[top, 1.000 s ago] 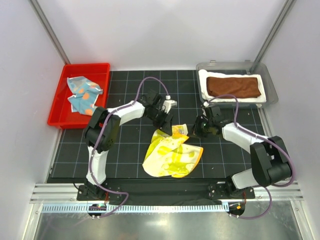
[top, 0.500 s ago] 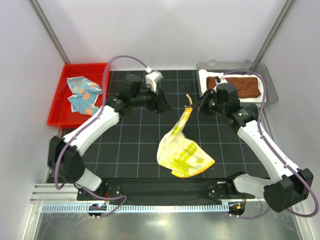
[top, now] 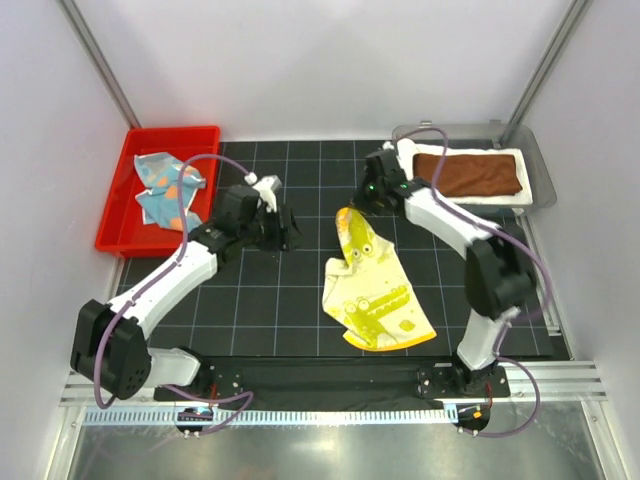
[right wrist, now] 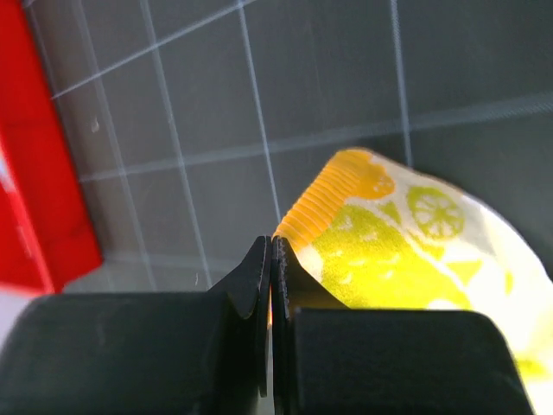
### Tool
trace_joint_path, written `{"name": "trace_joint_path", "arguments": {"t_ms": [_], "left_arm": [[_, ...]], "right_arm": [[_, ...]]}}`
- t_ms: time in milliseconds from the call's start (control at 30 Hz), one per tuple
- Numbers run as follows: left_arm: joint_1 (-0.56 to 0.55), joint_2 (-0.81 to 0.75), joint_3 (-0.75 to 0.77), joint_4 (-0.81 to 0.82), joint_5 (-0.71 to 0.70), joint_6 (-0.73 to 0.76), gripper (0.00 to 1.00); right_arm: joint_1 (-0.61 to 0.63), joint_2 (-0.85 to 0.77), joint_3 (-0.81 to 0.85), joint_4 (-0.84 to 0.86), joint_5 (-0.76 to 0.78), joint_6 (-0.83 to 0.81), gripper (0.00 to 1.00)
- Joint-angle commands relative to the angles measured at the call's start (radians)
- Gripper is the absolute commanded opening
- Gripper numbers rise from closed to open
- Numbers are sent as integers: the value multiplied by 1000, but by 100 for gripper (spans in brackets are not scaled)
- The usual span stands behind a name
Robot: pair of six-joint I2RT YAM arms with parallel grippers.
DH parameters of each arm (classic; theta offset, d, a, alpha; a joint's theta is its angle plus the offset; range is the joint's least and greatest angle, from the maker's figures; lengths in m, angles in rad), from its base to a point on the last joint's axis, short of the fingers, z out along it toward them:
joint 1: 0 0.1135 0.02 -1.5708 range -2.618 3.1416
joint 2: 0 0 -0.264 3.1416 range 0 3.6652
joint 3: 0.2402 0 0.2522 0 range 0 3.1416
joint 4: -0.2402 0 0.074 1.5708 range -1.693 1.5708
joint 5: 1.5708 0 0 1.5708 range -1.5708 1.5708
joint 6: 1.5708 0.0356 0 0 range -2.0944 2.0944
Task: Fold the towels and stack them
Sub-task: Flatten out the crumpled towel
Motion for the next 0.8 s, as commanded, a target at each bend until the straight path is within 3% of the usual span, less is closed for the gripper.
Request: {"name": "trace_joint_path", "arguments": {"t_ms": [0,200,267,400,467,533,767], "left_arm": [[-36,-73,-82,-28,0,-46,61],[-123,-118,-170,-19,-77,-94,59],[-154,-105,-182,-5,-92,-118,59],[-310,-76,-190,44,-198,-160,57],[-363,-36,-195,77,-235,-207,57],[-418,23,-205,123,-249,-250,57],[-585,230,-176,225,-370,-351,56]], "right_arm": [[5,159,268,81,13,9,1],[-10,486,687,-41,33,-6,2],[-20,567,762,-70,15,-37,24],[-27,557,924,-312,31,-204,45],[-29,479,863,-433,91,-254,57],[-30,292,655,-464,146,-282,65],[-56,-274,-153,-400,159,-157,66]]}}
